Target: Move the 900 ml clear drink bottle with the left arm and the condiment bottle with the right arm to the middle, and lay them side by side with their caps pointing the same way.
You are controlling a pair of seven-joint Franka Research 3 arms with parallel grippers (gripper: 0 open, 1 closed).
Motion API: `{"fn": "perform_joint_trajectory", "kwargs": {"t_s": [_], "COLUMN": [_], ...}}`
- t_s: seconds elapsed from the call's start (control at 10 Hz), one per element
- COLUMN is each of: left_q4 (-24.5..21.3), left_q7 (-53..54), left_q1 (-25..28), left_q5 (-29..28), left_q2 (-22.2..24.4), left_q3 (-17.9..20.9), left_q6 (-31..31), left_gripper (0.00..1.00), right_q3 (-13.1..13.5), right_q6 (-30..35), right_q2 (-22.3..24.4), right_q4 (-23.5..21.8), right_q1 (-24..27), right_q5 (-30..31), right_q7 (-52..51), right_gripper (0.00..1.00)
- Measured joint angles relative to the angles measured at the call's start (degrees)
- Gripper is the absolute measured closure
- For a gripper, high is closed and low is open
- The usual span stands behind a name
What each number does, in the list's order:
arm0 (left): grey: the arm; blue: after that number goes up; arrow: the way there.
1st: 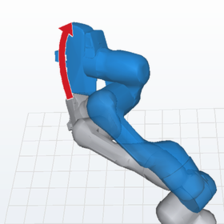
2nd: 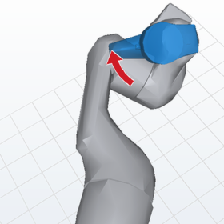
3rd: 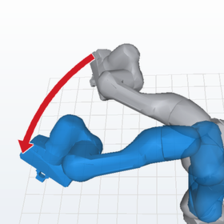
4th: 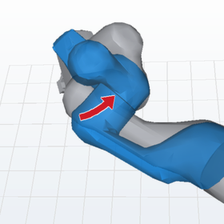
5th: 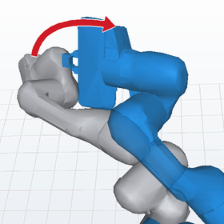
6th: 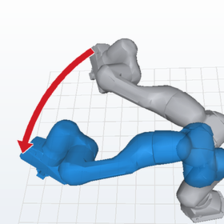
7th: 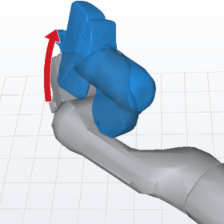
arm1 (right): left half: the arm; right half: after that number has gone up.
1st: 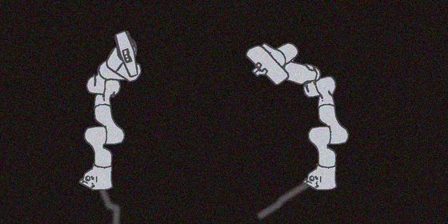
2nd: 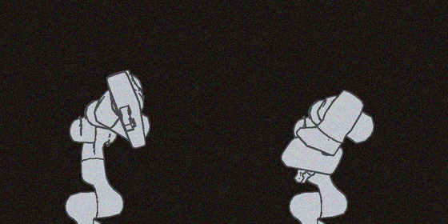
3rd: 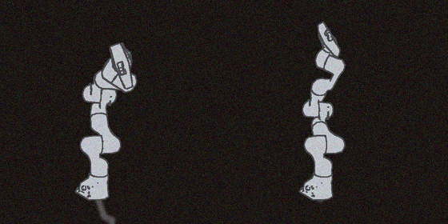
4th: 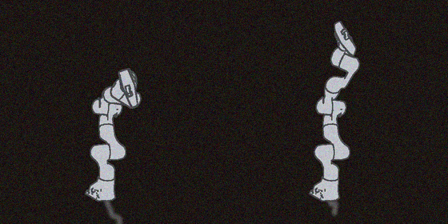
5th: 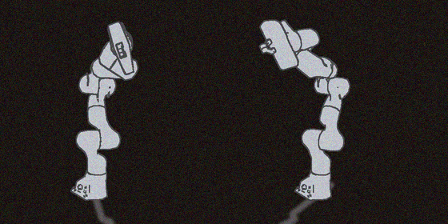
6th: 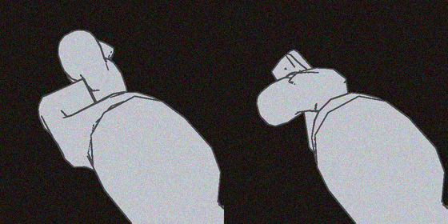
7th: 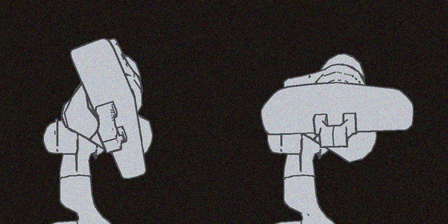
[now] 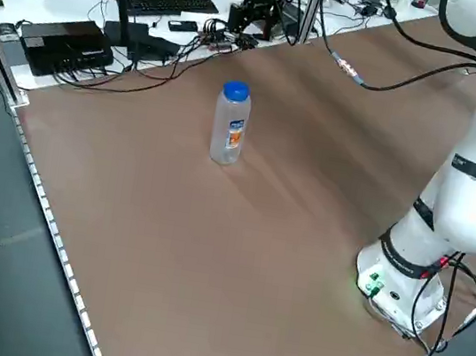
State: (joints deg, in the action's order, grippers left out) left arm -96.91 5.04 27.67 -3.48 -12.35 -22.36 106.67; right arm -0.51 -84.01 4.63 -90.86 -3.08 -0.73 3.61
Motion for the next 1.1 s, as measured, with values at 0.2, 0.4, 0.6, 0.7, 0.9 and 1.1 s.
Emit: {"fn": "perform_joint_trajectory", "kwargs": {"t_s": [0.2,0.4,0.6,0.7,0.9,1.1], "left_q4": [-2.79,-9.63,-14.04,-14.98,-15.98,-16.28], "left_q7": [0.90,1.00,1.00,1.00,1.00,0.88], "left_q1": [1.94,2.79,3.63,4.04,4.21,4.68], "left_q5": [-0.02,-0.03,-0.03,-0.03,-0.03,-0.03], "left_q2": [2.12,5.43,7.39,7.68,7.71,7.72], "left_q3": [-0.03,-0.03,-0.05,-0.04,-0.04,-0.05], "left_q6": [2.44,9.12,12.85,13.77,15.08,15.18], "left_gripper": [0.00,0.00,0.00,0.00,0.00,0.00], "right_q3": [0.43,0.73,0.93,0.99,1.00,1.04], "right_q6": [0.01,-0.22,-1.90,-4.16,-8.91,-17.38], "right_q2": [-0.04,-0.11,-0.19,-0.27,-0.41,-0.44], "right_q4": [-0.45,-2.25,-5.17,-7.05,-11.04,-18.32], "right_q1": [0.64,2.72,5.41,6.36,7.03,9.37], "right_q5": [0.12,0.21,0.29,0.46,1.47,2.60], "right_q7": [0.00,-0.03,-0.84,-1.71,-2.40,-6.74], "right_gripper": [0.04,0.04,0.04,0.04,0.04,0.04]}}
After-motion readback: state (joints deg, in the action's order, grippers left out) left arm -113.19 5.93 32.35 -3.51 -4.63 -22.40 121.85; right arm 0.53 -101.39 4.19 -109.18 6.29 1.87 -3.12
